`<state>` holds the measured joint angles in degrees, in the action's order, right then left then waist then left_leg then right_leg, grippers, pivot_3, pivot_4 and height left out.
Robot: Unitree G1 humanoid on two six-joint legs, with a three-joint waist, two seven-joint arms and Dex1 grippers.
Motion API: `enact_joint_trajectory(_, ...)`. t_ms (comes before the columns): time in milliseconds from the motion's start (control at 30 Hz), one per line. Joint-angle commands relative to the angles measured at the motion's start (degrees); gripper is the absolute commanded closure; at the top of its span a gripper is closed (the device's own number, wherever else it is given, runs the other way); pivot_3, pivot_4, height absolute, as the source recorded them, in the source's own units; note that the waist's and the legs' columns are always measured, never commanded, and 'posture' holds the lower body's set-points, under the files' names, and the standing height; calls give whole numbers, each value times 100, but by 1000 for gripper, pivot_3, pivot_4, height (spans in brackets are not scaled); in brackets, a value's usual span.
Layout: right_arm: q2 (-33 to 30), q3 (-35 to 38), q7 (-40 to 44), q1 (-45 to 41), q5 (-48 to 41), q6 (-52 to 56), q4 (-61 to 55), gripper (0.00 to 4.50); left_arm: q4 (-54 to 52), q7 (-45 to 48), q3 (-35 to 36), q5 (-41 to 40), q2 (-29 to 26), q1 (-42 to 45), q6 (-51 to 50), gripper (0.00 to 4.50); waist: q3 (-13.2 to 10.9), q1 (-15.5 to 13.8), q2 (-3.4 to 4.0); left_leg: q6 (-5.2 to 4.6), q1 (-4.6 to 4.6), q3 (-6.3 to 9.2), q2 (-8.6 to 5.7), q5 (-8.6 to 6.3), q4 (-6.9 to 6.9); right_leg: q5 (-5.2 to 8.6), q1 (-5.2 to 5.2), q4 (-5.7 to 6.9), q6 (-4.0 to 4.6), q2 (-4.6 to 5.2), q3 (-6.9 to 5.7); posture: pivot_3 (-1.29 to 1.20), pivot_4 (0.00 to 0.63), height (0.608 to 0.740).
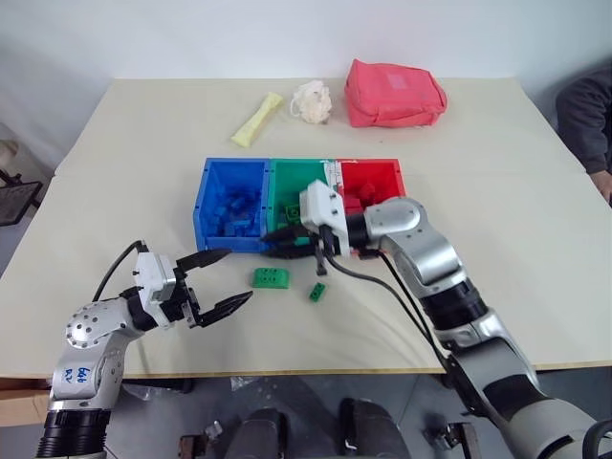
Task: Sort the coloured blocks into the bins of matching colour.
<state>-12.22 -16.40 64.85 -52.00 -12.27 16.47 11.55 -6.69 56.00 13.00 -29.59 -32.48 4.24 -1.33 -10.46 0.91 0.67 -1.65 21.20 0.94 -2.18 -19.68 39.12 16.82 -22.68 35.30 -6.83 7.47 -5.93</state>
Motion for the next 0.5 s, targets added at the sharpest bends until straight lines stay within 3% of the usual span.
enact_joint_trajectory(33,382,251,-414,-386,-81,-152,426,4148,-366,-448,302,-166,81,-12,-90,0,0,9,0,0,0,3,-2,0,0,1,-3,10,1,0,-1,0,150,740)
enact_joint_trajectory(233,1174,364,-959,-994,73,-771,1576,4148,-705,-848,484,-225,163,-206,-267,0,-1,92,1,-1,-1,6,-11,0,-4,1,-11,26,1,-1,2,0,150,740)
enact_joint_trajectory(333,1531,429,-1695,-1382,402,-1146,2417,3117,-771,-872,466,-194,159,-252,-287,0,-2,119,3,0,-1,5,-10,0,-7,2,-17,31,4,-5,4,0,150,740)
enact_joint_trajectory(467,1581,533,-1799,-1348,421,-1547,2570,1779,-764,-904,426,-172,138,-136,-327,0,-2,121,4,2,0,8,-9,1,-8,5,-20,36,9,-6,5,0,150,740)
enact_joint_trajectory(500,1502,514,-1667,-1236,387,-1538,2411,1779,-754,-887,412,-175,133,-103,-333,0,-2,112,4,2,1,8,-10,0,-8,5,-20,35,9,-6,6,0,150,740)
